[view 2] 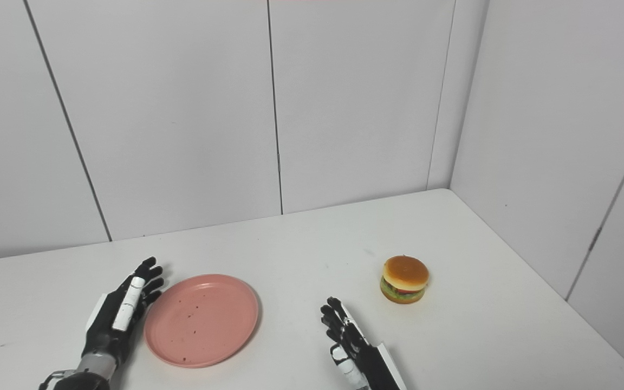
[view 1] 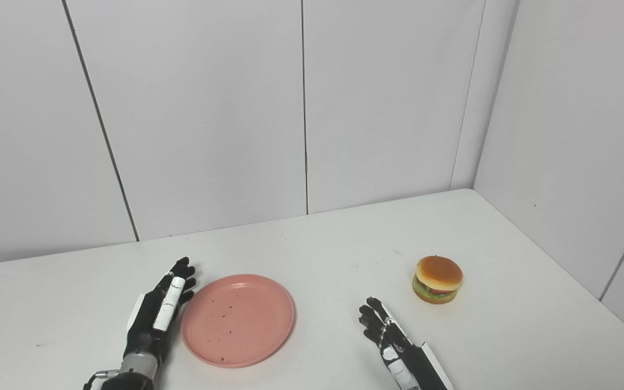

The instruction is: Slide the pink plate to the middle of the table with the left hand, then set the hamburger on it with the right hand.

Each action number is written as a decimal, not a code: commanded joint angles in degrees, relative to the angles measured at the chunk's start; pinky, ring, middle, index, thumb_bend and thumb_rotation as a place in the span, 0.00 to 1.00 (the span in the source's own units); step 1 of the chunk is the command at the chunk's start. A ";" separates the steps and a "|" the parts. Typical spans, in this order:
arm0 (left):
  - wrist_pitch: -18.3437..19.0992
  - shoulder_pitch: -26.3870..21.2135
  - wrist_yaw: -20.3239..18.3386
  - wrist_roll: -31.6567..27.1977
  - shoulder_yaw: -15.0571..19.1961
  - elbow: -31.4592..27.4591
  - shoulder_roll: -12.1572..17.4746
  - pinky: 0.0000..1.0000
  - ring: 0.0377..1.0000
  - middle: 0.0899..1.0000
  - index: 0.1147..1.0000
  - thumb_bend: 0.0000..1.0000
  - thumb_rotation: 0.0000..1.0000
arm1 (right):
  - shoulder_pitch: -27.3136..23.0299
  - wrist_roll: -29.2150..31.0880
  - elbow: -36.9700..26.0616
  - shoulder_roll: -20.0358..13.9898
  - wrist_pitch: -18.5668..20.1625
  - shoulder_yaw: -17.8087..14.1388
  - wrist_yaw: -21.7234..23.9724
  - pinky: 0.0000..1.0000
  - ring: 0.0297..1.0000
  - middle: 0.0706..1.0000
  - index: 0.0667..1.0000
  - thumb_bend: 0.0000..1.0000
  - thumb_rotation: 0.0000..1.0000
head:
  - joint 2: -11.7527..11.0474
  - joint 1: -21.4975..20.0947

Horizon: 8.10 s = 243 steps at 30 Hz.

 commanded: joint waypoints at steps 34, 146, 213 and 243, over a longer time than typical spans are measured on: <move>-1.63 -3.51 -0.81 -0.43 0.36 2.30 0.57 0.92 0.88 0.88 0.86 0.87 0.87 | -10.88 -40.41 -17.39 -4.55 6.78 -5.29 -11.65 0.68 0.77 0.80 0.80 0.71 0.71 | -0.70 0.37; 0.84 -2.21 -2.83 0.17 -0.53 -0.52 1.63 0.90 0.88 0.88 0.87 0.87 0.87 | -26.76 -53.92 10.64 -26.72 25.08 1.31 1.85 0.82 0.84 0.83 0.80 0.88 0.82 | -0.14 2.41; 4.98 -1.69 2.33 1.80 -3.11 -3.43 -3.78 0.95 0.91 0.90 0.87 0.87 0.87 | -36.22 -44.43 11.39 -19.27 11.37 6.32 -9.20 0.29 0.34 0.41 0.47 0.52 0.00 | 0.27 15.12; 2.90 -2.55 6.42 4.25 -4.07 -1.25 -7.87 0.96 0.90 0.90 0.86 0.86 0.84 | -43.91 -43.71 24.66 -11.59 2.75 13.39 -9.24 0.32 0.36 0.43 0.45 0.52 0.01 | -0.69 26.82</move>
